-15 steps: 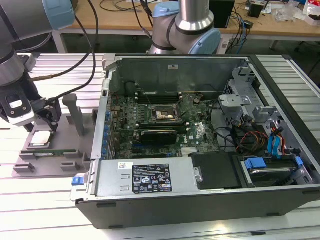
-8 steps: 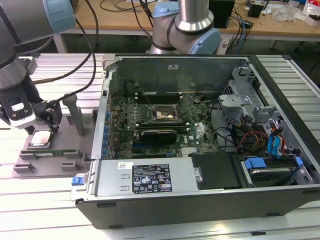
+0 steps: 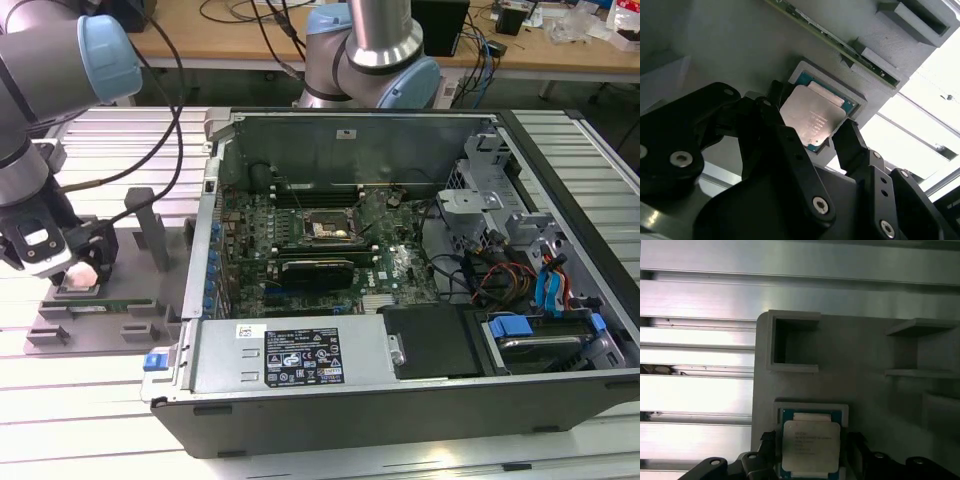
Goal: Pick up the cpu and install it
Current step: 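Pick up the cpu and move it towards the insertion slot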
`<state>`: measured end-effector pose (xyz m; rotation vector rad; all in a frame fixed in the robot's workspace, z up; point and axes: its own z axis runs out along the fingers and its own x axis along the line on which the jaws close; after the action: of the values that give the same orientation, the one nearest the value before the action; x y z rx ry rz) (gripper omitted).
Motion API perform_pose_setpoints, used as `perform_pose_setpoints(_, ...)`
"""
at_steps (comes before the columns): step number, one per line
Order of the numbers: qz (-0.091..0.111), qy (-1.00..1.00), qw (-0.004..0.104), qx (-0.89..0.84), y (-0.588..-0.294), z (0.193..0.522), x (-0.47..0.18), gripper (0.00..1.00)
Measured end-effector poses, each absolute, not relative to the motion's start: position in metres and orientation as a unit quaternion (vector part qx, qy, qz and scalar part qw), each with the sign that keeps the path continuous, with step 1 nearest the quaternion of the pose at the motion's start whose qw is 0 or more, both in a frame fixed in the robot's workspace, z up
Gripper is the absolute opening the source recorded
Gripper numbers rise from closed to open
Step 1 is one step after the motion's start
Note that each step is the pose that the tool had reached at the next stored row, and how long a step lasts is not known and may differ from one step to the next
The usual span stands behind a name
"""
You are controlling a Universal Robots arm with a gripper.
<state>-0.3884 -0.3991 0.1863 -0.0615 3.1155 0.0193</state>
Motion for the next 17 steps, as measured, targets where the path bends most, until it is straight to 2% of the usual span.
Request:
perform_pose_setpoints(11, 0.006, 1.0, 0.013, -0.02, -0.3991, 0.1852, -0.3898, 0.68)
perform_pose_setpoints(12, 0.006, 1.0, 0.013, -0.02, -0.3991, 0.1852, -0.3898, 0.66)
perform_pose_setpoints(14, 0.006, 1.0, 0.013, -0.02, -0.3991, 0.1852, -0.3899, 0.55)
perform_pose_setpoints(17, 0.006, 1.0, 0.013, -0.02, -0.3991, 0.1852, -0.3899, 0.55)
